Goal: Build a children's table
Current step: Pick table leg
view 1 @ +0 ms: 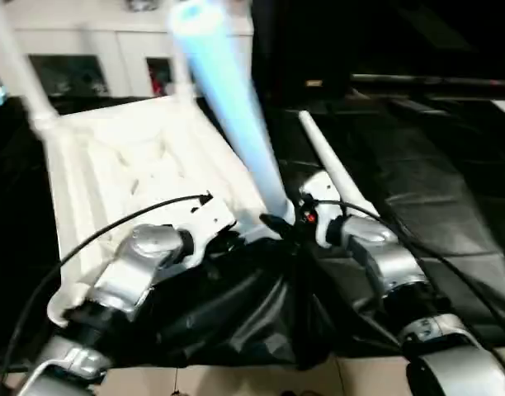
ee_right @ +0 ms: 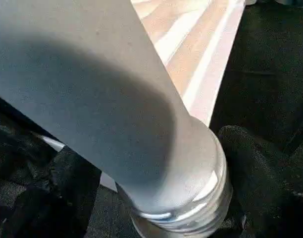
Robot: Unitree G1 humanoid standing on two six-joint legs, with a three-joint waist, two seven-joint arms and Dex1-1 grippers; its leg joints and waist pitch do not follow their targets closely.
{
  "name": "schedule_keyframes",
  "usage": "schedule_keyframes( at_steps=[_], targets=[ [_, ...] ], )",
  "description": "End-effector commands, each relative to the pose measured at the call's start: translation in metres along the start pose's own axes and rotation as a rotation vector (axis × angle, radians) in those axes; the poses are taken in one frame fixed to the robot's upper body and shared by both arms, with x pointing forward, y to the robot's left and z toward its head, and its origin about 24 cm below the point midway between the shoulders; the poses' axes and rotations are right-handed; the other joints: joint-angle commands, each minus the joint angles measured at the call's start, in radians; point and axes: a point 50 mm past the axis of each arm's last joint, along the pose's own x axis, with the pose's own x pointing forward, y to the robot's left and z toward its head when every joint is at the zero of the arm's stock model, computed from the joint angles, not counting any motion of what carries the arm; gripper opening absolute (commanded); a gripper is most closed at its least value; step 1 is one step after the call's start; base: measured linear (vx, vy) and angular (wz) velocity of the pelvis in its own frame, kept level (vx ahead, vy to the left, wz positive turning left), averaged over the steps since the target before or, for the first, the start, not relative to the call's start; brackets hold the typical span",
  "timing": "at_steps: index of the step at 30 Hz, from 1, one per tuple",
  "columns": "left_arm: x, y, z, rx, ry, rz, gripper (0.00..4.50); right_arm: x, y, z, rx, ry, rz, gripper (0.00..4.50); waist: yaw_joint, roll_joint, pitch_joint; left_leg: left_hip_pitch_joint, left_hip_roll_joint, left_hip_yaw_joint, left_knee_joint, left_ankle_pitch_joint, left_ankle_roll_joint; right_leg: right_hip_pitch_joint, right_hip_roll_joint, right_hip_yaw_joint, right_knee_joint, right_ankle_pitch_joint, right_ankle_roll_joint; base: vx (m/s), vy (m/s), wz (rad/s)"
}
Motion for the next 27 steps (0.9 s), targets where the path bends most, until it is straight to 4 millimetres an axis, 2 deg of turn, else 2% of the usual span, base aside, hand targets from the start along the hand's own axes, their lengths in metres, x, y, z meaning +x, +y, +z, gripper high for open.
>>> schedule_keyframes(
  at_steps=[1, 5, 7, 15, 19, 20, 25, 26, 27],
  targets=[
    [-0.001, -0.004, 0.014, 0.050, -0.061, -0.030, 0.00, 0.002, 0.000, -0.002, 0.006, 0.009, -0.005, 3.50, 0.004, 0.002, -0.084, -0.003, 0.018, 0.011, -0.066, -0.197, 0.056, 0.064, -0.057, 0.060, -0.060, -0.331, -0.153, 0.000, 0.000, 0.00],
    [-0.002, -0.008, 0.016, 0.061, -0.068, -0.054, 0.00, 0.008, 0.005, -0.002, 0.023, 0.006, 0.006, 3.38, 0.006, 0.003, -0.084, -0.005, 0.018, 0.011, -0.067, -0.186, 0.049, 0.065, -0.059, 0.061, -0.060, -0.340, -0.149, 0.000, 0.000, 0.00],
    [-0.003, -0.009, 0.017, 0.069, -0.067, -0.068, 0.00, 0.009, 0.007, -0.001, 0.036, -0.001, 0.021, 3.11, 0.005, 0.001, -0.083, -0.005, 0.019, 0.010, -0.069, -0.195, 0.046, 0.067, -0.058, 0.061, -0.060, -0.347, -0.145, 0.000, 0.000, 0.00],
    [-0.010, -0.007, 0.013, 0.096, -0.048, -0.077, 0.00, 0.002, -0.002, -0.004, 0.113, -0.027, -0.002, 2.99, 0.002, 0.002, -0.082, -0.003, 0.018, 0.009, -0.069, -0.214, 0.040, 0.066, -0.059, 0.060, -0.064, -0.373, -0.138, 0.000, 0.000, 0.00],
    [-0.012, -0.005, 0.013, 0.108, -0.053, -0.064, 0.00, -0.002, -0.006, -0.006, 0.161, -0.051, -0.015, 2.99, 0.003, 0.003, -0.083, -0.002, 0.019, 0.010, -0.069, -0.207, 0.045, 0.066, -0.059, 0.061, -0.063, -0.356, -0.145, 0.000, 0.000, 0.00],
    [-0.015, -0.003, 0.014, 0.120, -0.073, -0.049, 0.00, -0.006, -0.009, -0.006, 0.237, -0.088, -0.020, 2.99, 0.003, 0.003, -0.083, -0.003, 0.019, 0.009, -0.069, -0.203, 0.047, 0.067, -0.057, 0.062, -0.061, -0.345, -0.148, 0.000, 0.000, 0.00],
    [-0.021, 0.004, 0.024, 0.110, -0.158, -0.005, 0.00, -0.012, -0.016, 0.002, 0.368, -0.186, -0.003, 2.98, 0.007, 0.004, -0.086, -0.003, 0.022, 0.010, -0.069, -0.185, 0.048, 0.067, -0.059, 0.063, -0.056, -0.310, -0.162, 0.000, 0.000, 0.00],
    [-0.022, 0.004, 0.025, 0.107, -0.166, -0.004, 0.45, -0.013, -0.017, 0.003, 0.382, -0.199, 0.008, 2.98, 0.010, 0.004, -0.086, -0.001, 0.021, 0.011, -0.069, -0.183, 0.049, 0.068, -0.058, 0.063, -0.055, -0.305, -0.166, 0.000, 0.000, 0.00],
    [-0.023, 0.004, 0.026, 0.110, -0.168, -0.008, 0.57, -0.013, -0.017, 0.004, 0.387, -0.202, 0.018, 2.97, 0.011, 0.004, -0.086, -0.001, 0.022, 0.012, -0.068, -0.181, 0.049, 0.067, -0.059, 0.064, -0.055, -0.304, -0.168, 0.000, 0.000, 0.00]
  ],
)
